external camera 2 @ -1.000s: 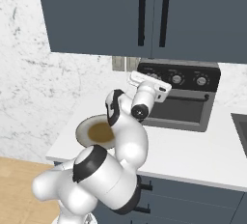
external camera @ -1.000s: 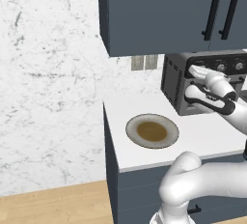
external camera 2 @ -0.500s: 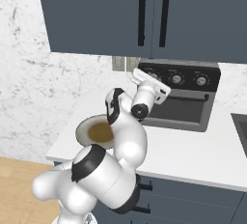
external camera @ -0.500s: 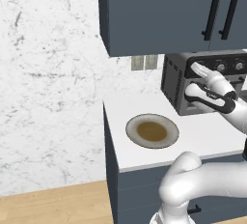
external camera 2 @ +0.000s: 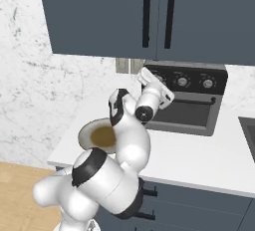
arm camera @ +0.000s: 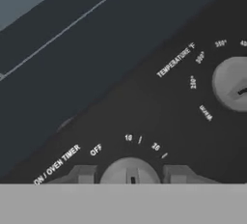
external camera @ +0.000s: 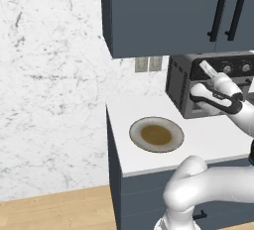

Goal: Pick up the kebab skewer and baguette bread, and place them inside the toaster oven. Close the toaster oven door and start by setting the timer.

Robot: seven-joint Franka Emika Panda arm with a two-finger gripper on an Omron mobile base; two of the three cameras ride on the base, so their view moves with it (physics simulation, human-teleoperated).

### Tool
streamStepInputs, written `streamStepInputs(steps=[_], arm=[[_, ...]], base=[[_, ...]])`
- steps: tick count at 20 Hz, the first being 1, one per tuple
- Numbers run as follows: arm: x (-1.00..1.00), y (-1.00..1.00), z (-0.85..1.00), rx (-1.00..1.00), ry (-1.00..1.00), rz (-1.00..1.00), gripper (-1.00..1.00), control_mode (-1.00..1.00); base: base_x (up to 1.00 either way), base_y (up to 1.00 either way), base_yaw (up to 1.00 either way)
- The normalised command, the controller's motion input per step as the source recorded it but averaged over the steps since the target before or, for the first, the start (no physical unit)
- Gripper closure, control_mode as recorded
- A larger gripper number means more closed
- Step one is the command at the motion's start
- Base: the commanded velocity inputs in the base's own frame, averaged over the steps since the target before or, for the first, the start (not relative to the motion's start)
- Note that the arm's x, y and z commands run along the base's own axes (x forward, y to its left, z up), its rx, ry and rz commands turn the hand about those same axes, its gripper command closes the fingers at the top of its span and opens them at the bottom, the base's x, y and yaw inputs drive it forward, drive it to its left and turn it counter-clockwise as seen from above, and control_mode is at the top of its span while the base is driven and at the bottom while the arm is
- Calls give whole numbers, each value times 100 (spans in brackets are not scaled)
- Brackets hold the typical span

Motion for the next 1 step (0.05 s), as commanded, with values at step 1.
streamStepInputs(steps=[1], arm=[[0, 0, 0, 23, 0, 0, 100, -100]], base=[[0, 0, 0]])
